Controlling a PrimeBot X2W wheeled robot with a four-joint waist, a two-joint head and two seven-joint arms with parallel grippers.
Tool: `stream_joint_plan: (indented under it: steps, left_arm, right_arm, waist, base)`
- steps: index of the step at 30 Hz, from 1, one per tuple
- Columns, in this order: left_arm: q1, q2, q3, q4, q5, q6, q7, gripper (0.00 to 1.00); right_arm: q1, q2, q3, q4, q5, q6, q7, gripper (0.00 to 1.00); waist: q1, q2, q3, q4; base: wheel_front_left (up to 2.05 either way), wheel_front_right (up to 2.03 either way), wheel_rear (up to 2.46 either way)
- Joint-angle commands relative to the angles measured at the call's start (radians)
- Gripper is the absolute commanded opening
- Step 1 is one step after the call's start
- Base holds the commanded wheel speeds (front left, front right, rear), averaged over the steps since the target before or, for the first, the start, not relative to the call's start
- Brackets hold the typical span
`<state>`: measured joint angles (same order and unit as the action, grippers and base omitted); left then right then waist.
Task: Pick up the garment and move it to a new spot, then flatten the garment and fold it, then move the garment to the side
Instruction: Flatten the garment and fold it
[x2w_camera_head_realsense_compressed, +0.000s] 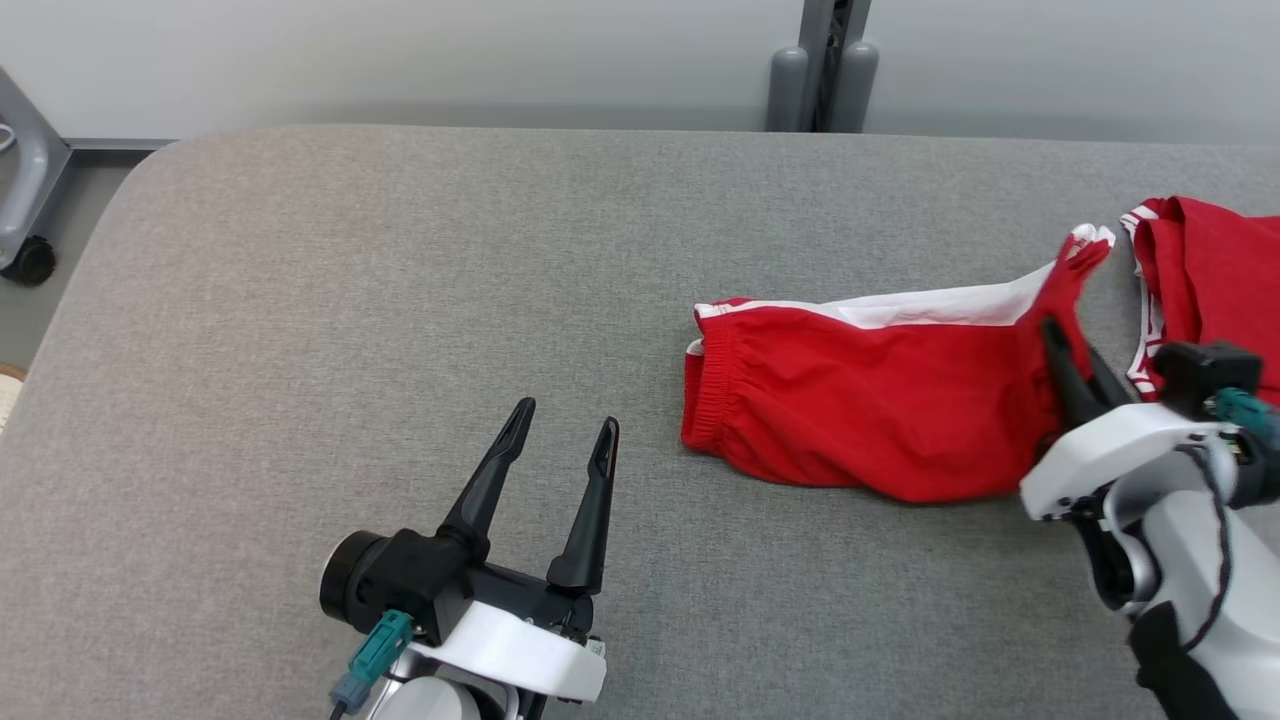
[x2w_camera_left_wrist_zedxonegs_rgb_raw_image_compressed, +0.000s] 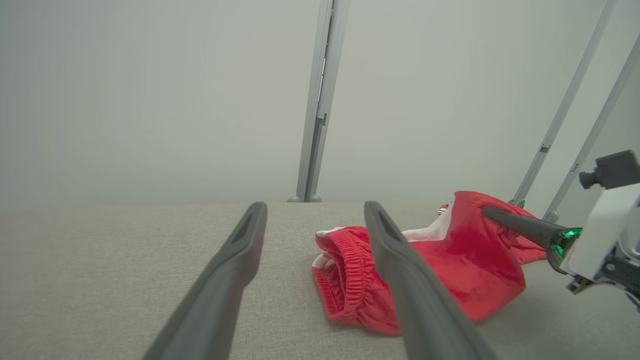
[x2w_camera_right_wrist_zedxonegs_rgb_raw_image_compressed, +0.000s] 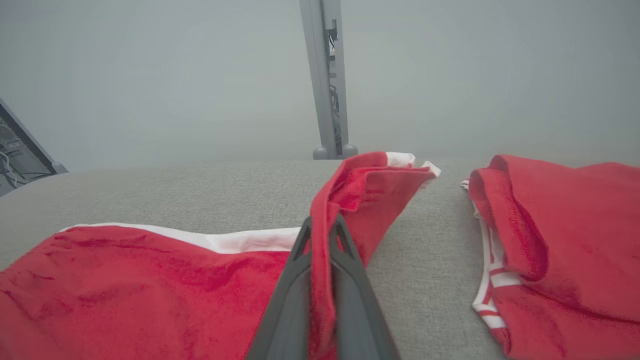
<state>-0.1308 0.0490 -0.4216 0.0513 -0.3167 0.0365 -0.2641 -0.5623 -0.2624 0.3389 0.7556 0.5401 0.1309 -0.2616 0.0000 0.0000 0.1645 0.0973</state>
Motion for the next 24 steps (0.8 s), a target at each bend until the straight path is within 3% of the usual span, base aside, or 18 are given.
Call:
stream_joint_plan:
  steps: [1, 11, 24]
  left_arm:
    - [0.003, 0.004, -0.001, 0.003, -0.006, 0.003, 0.001, 1.00]
    - [0.004, 0.004, -0.015, 0.006, -0.017, 0.009, 0.001, 1.00]
    - [0.011, 0.004, -0.023, 0.007, -0.023, 0.016, 0.001, 1.00]
  right_arm:
    - [0.009, 0.009, 0.011, -0.012, -0.018, 0.000, -0.006, 0.00]
    - [-0.027, 0.085, 0.094, -0.050, -0.059, 0.000, 0.001, 0.00]
    - [-0.014, 0.133, 0.200, -0.076, -0.064, 0.000, 0.042, 0.00]
  waist:
    - [0.0000, 0.0000, -0.003, 0.007]
    - [0.0000, 0.0000, -0.016, 0.059]
    - [0.0000, 0.0000, -0.015, 0.118]
  base:
    - [0.00, 0.00, 0.00]
    - [0.00, 0.00, 0.00]
    - [0.00, 0.00, 0.00]
